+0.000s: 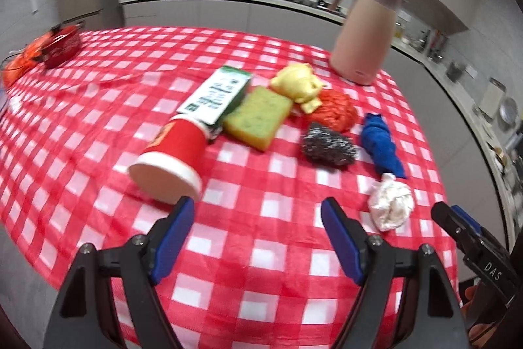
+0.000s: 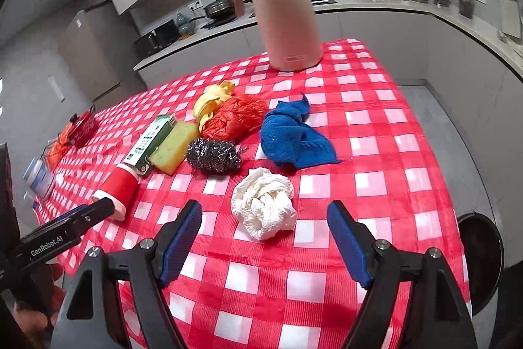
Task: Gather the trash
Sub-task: 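Return both grippers to the table above the remaining items, then grasp the red paper cup with the left gripper while the right grasps the crumpled tissue, then carry the red cup and tissue toward the black bucket, then open both grippers over the bucket to drop the cup and tissue, then return both grippers to the table above the milk carton and sponge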
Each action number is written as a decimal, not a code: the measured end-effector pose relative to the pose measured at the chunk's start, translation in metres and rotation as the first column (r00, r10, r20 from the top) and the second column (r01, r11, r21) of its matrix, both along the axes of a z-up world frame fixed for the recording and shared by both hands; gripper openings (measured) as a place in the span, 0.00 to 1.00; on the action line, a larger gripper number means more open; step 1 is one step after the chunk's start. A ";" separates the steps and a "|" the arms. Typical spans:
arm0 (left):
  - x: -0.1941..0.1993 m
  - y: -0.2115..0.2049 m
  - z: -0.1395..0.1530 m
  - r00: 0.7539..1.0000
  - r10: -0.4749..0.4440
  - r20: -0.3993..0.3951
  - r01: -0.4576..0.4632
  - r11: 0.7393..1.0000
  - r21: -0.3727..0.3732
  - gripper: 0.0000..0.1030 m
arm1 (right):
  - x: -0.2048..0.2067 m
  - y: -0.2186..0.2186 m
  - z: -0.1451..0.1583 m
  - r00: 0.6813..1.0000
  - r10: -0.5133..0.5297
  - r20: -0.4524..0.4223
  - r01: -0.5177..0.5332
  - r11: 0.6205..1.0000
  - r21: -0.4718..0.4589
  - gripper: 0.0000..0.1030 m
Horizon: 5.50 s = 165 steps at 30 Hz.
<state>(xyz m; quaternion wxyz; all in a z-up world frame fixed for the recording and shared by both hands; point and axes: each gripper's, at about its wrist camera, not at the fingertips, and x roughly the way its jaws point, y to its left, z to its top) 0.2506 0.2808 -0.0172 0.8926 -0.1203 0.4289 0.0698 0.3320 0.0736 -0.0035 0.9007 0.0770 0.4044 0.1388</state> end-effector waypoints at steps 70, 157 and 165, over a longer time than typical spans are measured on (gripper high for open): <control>0.046 0.074 -0.041 0.988 -0.155 0.012 0.155 0.988 -0.001 0.56 | 0.038 0.052 -0.045 0.994 -0.096 -0.053 0.092 0.993 -0.074 0.36; 0.029 -0.316 0.012 0.851 -0.521 0.065 0.523 0.852 -0.027 0.76 | -0.063 -0.311 -0.006 0.919 -0.394 0.028 0.393 0.919 0.031 0.69; 0.029 -0.220 0.021 0.905 -0.419 0.070 0.422 0.906 -0.031 0.76 | -0.045 -0.218 0.014 0.950 -0.309 0.041 0.308 0.951 0.032 0.72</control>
